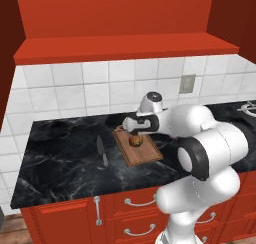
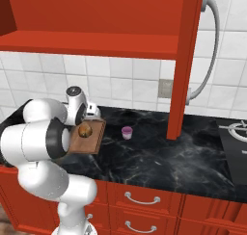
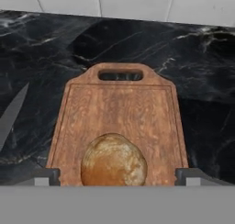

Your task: Pick the bread, place it on the cutting board, pick the jam, place it on the counter, and close the cabinet.

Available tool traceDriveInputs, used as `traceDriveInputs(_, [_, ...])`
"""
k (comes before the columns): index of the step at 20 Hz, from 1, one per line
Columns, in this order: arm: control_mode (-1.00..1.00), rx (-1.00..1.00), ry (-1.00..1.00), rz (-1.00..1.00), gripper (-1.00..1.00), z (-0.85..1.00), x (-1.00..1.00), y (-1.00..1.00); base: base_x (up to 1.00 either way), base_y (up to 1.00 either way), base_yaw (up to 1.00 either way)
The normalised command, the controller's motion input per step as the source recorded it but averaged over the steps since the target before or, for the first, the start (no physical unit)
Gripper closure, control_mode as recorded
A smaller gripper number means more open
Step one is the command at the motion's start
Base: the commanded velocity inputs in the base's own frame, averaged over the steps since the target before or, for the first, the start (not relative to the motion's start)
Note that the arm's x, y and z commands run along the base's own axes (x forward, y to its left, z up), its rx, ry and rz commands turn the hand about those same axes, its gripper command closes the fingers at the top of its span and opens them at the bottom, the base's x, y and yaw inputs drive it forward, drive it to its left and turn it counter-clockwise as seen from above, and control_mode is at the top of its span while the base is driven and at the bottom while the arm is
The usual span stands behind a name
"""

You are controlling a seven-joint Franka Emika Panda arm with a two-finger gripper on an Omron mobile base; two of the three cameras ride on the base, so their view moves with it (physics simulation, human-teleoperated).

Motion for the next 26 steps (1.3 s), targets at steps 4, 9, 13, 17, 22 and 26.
traceDriveInputs(4, [-1.0,0.0,-0.23,0.0,-1.0,0.18,-0.24,0.0,0.0,0.0,0.0])
traceDriveInputs(9, [-1.0,0.0,-0.31,0.0,-1.0,0.08,-0.29,0.0,0.0,0.0,0.0])
traceDriveInputs(13, [-1.0,0.0,-0.35,0.0,-1.0,0.09,-0.43,0.0,0.0,0.0,0.0])
traceDriveInputs(17, [-1.0,0.0,-0.33,0.0,-1.0,0.24,-0.4,-0.02,0.0,0.0,0.0])
traceDriveInputs(22, [-1.0,0.0,-0.24,0.0,-1.0,0.4,-0.35,-0.02,0.0,0.0,0.0])
traceDriveInputs(26, [-1.0,0.0,-0.18,0.0,-1.0,0.45,-0.34,-0.02,0.0,0.0,0.0])
